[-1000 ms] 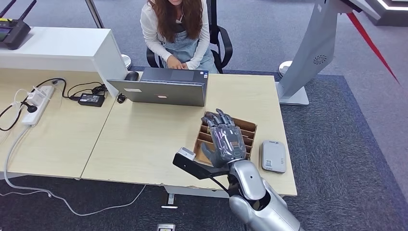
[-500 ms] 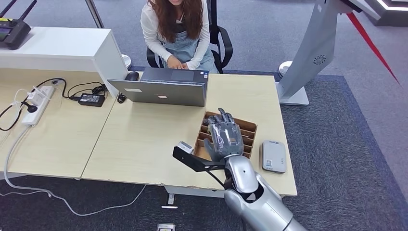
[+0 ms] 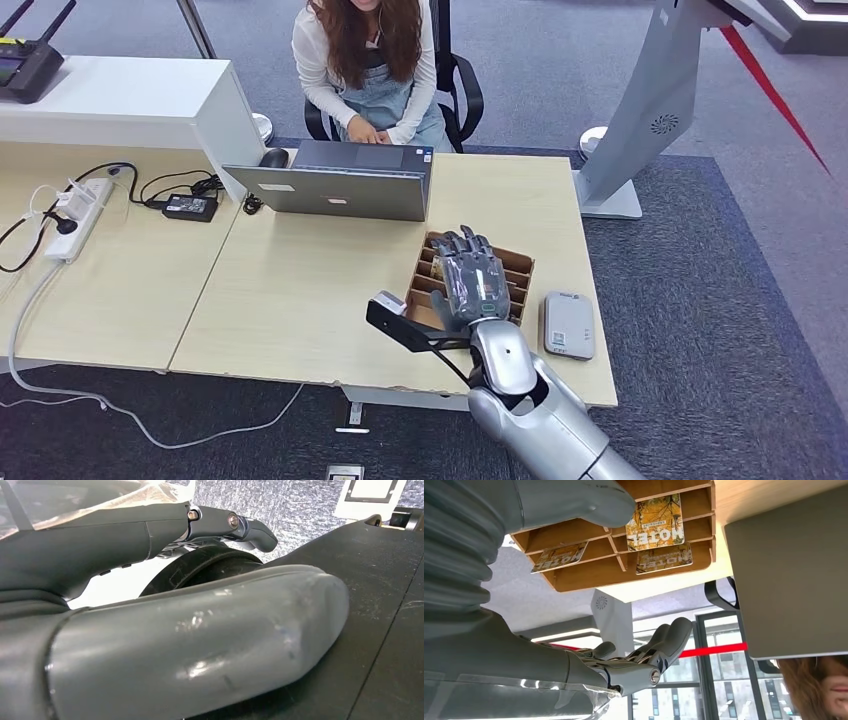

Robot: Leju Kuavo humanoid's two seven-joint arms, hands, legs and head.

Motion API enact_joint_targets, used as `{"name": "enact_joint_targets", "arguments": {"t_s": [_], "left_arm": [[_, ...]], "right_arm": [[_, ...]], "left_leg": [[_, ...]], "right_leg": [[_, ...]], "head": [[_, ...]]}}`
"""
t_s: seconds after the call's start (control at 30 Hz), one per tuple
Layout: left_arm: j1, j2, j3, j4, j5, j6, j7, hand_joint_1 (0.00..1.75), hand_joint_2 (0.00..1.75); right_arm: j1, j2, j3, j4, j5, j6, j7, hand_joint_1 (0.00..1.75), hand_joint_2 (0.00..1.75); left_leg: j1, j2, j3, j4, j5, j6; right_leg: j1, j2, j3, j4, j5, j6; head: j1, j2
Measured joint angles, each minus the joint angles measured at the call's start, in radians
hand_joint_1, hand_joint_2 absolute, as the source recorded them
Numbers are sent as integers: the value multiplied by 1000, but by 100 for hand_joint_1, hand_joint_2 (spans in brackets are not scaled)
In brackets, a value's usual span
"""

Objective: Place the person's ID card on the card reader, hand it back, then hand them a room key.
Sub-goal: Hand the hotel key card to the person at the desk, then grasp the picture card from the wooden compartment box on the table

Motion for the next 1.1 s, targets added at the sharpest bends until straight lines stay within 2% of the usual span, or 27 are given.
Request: {"name": "enact_joint_targets", "arguments": {"t_s": [0.5, 0.77, 1.1], "left_arm": [[-2, 0, 0, 0, -8, -2, 1, 0, 0], [-5, 0, 0, 0, -20, -9, 1, 0, 0], [-8, 0, 0, 0, -25, -10, 1, 0, 0]], "right_arm": [[-50, -7, -30, 34, 23, 8, 36, 53, 175], [-65, -24, -59, 54, 34, 15, 81, 59, 175], [-89, -48, -98, 82, 38, 22, 105, 58, 175]], "left_leg": [[0, 0, 0, 0, 0, 0], [0, 0, 0, 0, 0, 0], [0, 0, 0, 0, 0, 0]], "right_leg": [[0, 0, 0, 0, 0, 0], [0, 0, 0, 0, 0, 0], [0, 0, 0, 0, 0, 0]], "head": [[0, 0], [0, 0], [0, 0]]}}
